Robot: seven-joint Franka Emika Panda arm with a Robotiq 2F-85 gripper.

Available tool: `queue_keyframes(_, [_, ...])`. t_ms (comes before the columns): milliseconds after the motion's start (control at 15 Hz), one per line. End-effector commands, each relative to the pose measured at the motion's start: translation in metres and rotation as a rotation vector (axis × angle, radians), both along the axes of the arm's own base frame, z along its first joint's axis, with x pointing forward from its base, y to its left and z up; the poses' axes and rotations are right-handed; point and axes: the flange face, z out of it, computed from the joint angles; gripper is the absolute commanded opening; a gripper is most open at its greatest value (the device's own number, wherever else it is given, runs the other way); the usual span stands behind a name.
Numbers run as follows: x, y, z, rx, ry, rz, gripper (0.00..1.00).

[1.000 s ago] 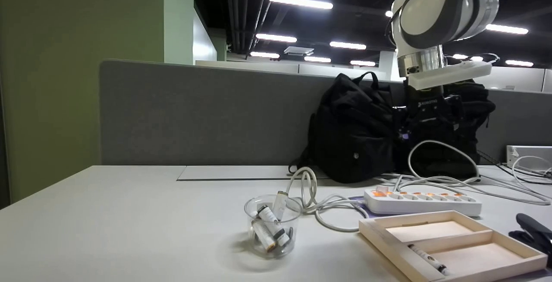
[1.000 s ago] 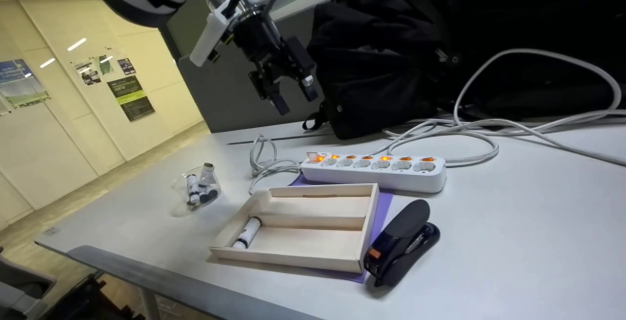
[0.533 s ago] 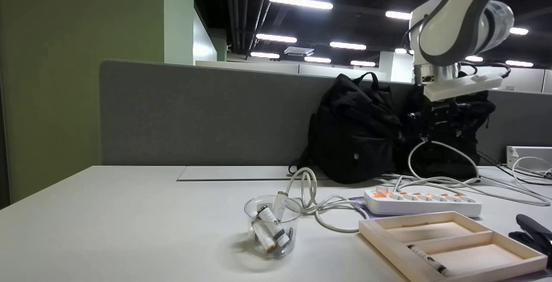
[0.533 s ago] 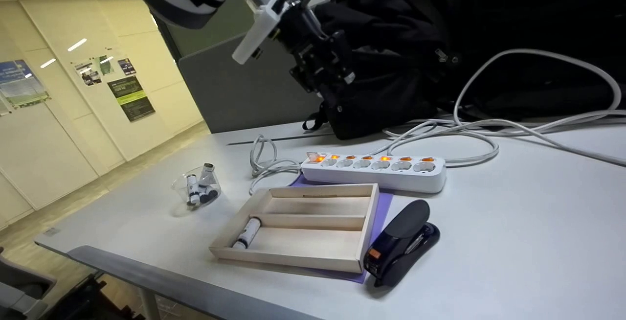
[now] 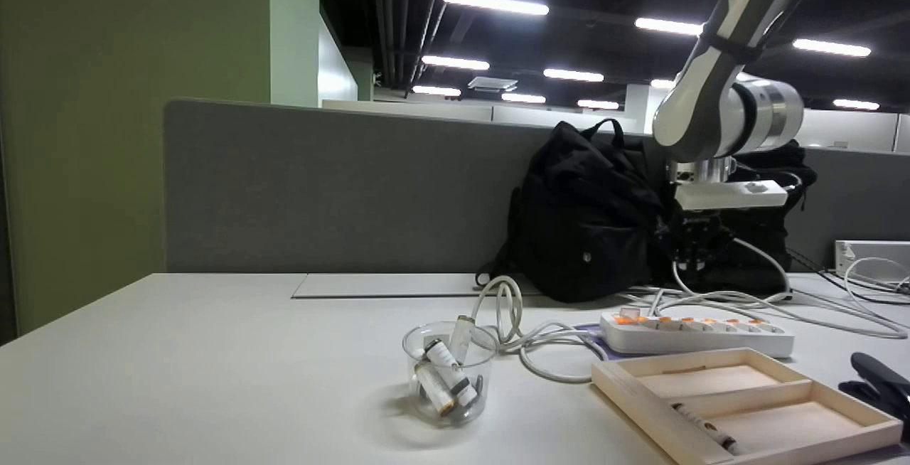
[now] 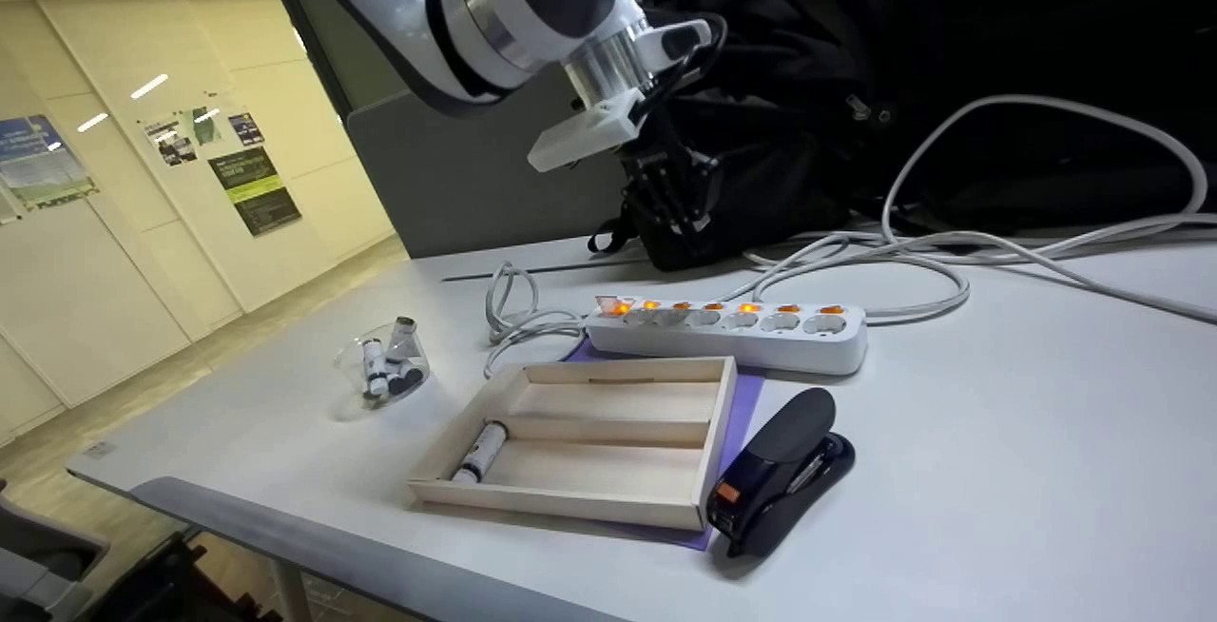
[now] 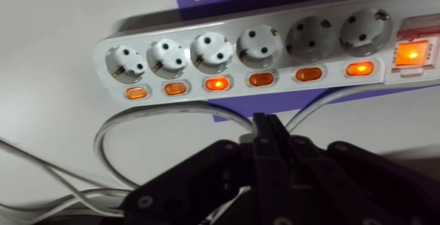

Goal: Turn on the third switch from the left

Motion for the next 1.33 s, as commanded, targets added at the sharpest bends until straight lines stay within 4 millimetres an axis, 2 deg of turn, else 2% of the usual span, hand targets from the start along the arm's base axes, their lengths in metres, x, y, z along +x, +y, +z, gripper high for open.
queue_keyframes(0, [0.029, 0.017, -0.013, 0.068, 0.050, 0.017, 0.00])
queue_keyframes(267, [0.029, 0.024, -0.021, 0.095, 0.129, -0.006, 0.00])
queue_keyframes(867, [0.028, 0.015, -0.044, 0.099, 0.069, 0.015, 0.00])
queue_keyframes(1267, [0.024, 0.014, -0.066, 0.099, 0.130, -0.004, 0.00])
